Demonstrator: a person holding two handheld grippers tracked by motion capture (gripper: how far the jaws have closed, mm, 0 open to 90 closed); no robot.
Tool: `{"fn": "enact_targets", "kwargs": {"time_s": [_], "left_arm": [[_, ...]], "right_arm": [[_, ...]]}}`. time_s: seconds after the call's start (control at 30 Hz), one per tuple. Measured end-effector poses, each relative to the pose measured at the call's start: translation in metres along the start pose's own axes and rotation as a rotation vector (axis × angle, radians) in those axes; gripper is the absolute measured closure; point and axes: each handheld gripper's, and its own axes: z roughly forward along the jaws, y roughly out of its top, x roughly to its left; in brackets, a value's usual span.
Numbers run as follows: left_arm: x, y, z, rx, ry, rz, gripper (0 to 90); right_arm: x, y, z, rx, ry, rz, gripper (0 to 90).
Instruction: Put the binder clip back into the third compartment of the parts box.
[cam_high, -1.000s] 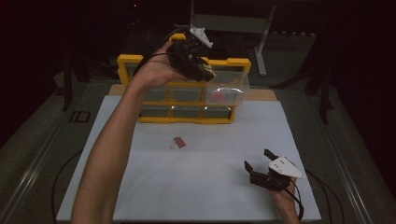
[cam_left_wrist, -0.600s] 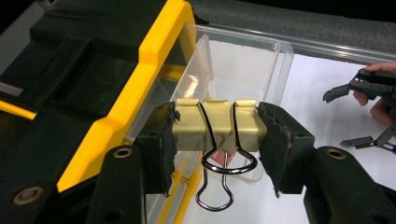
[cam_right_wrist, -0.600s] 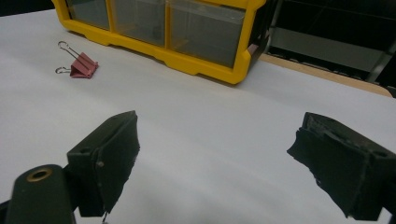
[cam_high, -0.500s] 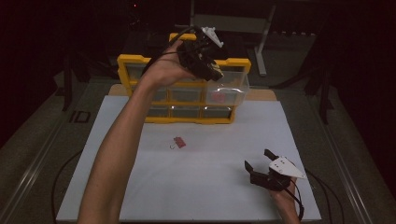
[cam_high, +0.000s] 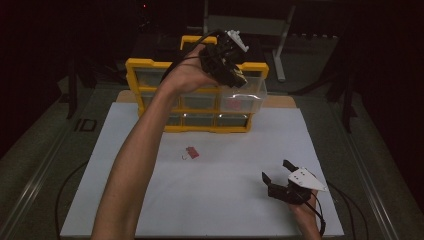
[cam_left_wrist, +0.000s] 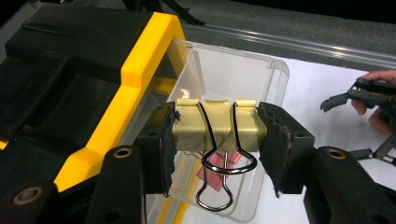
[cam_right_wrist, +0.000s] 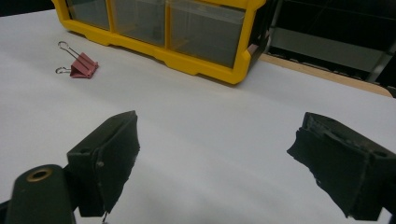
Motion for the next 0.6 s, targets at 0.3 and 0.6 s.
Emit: {"fn": "enact_targets", "kwargs": {"time_s": [0.3, 0.6], "left_arm": [[0.005, -0.005, -0.006, -0.035, 0.035, -0.082, 9.4], [0.005, -0.019, -0.006, -0.012, 0.036, -0.079, 7.7]], "right_arm": [[0.000, 0.000, 0.000, 0.001, 0.001, -0.001, 12.4], [0.000, 0.000, 0.000, 0.000, 0.001, -0.009, 12.4]]}}
